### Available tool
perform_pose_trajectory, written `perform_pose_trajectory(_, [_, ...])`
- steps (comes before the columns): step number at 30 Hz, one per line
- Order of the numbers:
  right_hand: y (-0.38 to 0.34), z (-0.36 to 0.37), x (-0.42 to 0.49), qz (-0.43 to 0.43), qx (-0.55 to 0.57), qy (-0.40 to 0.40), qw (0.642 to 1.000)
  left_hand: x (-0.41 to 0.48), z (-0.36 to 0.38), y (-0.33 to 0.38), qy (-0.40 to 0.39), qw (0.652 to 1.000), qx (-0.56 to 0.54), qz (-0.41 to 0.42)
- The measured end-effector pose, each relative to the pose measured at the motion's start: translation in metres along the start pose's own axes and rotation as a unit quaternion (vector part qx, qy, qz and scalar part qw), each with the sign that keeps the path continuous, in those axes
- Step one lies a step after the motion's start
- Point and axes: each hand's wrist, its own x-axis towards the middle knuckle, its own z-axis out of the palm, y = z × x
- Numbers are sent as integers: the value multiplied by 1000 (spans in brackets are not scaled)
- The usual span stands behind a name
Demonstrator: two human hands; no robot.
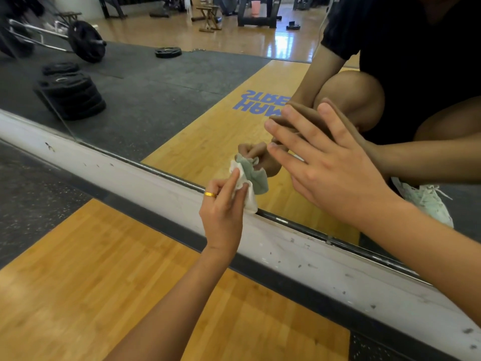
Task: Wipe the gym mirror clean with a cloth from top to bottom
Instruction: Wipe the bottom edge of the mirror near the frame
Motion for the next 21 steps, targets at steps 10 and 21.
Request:
perform_pose_trajectory(10, [-2,0,0,-1,2,-21,1000,-31,-3,-13,-81,997,12,-14])
perform_pose_trajectory(21, [10,-16,-2,-7,43,-11,999,22,-33,30,-120,992,-12,-25])
